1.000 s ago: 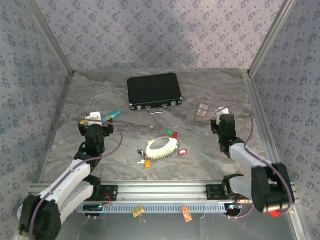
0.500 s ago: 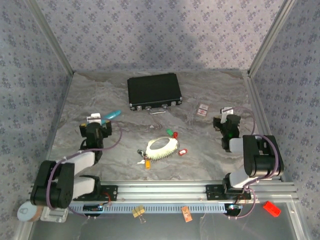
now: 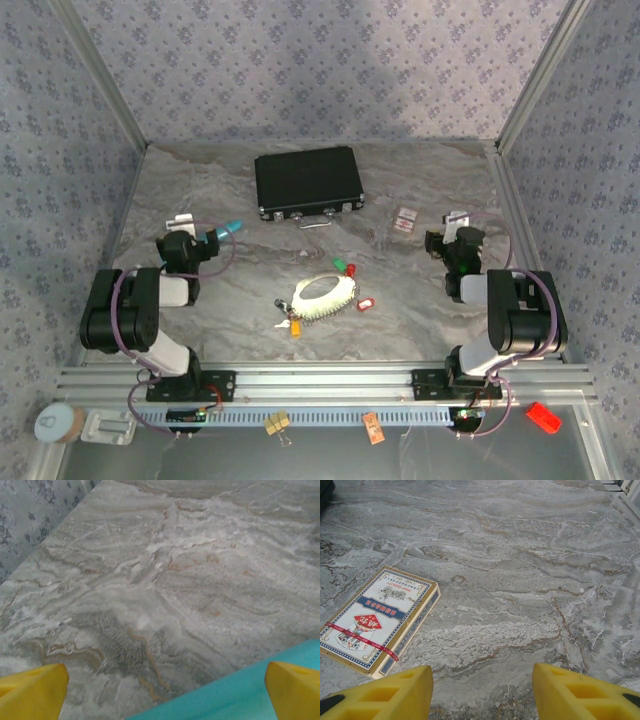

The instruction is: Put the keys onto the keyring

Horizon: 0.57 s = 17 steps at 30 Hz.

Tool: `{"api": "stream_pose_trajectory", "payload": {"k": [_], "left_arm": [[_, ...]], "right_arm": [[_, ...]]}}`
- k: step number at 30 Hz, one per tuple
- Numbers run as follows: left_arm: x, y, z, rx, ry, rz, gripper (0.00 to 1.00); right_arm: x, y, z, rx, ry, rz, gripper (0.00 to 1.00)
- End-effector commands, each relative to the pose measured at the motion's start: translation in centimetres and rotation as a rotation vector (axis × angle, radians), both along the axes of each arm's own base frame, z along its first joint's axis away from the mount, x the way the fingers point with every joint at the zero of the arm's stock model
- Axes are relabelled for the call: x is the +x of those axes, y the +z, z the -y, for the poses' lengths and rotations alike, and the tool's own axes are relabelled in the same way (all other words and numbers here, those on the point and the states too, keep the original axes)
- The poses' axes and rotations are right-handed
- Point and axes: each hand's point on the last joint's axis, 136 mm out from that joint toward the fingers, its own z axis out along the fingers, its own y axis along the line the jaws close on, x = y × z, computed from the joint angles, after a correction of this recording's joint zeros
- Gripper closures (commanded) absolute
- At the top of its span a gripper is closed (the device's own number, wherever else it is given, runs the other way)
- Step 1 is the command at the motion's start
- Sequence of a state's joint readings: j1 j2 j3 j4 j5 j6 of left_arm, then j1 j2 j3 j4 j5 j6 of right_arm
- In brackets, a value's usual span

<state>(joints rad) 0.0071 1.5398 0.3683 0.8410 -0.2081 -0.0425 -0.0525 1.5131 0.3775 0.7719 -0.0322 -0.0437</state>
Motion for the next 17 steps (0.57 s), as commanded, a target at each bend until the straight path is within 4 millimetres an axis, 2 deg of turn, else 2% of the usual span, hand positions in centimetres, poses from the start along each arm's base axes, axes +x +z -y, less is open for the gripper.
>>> {"api": "stream_pose_trajectory", "payload": {"k": [1,10,11,12,13,17], "left_arm": [[1.1,1.3,1.2,-0.016,-0.048,0.031,0.0],[1.5,1.0,2.3,-0.051,-0.139,0.013,0.0],[1.6,1.0,2.2,-0.051,-0.138,0.011,0.0],[1.6,1.1,2.2,-0.052,-0.136,0.013,0.0],[1.6,1.1,2.2,-0.051,-0.137,0.014,0.0],[1.5,1.1,2.3,-0.051,-0.142,0.017,0.0]], "right_arm": [[0.8,1.0,-0.2,0.012,0.005,0.033,0.43],[0.8,0.9,-0.2,0.01,0.002,0.029,0.39],[0.8,0.9,-0.1,0.009,0.001,0.03,0.34],[0.8,0.9,-0.1,0.009,0.002,0.03,0.04],[0.8,0.9,-0.2,0.009,0.001,0.032,0.01],[0.8,1.0,0.0,-0.012,-0.019,0.031,0.01]]}}
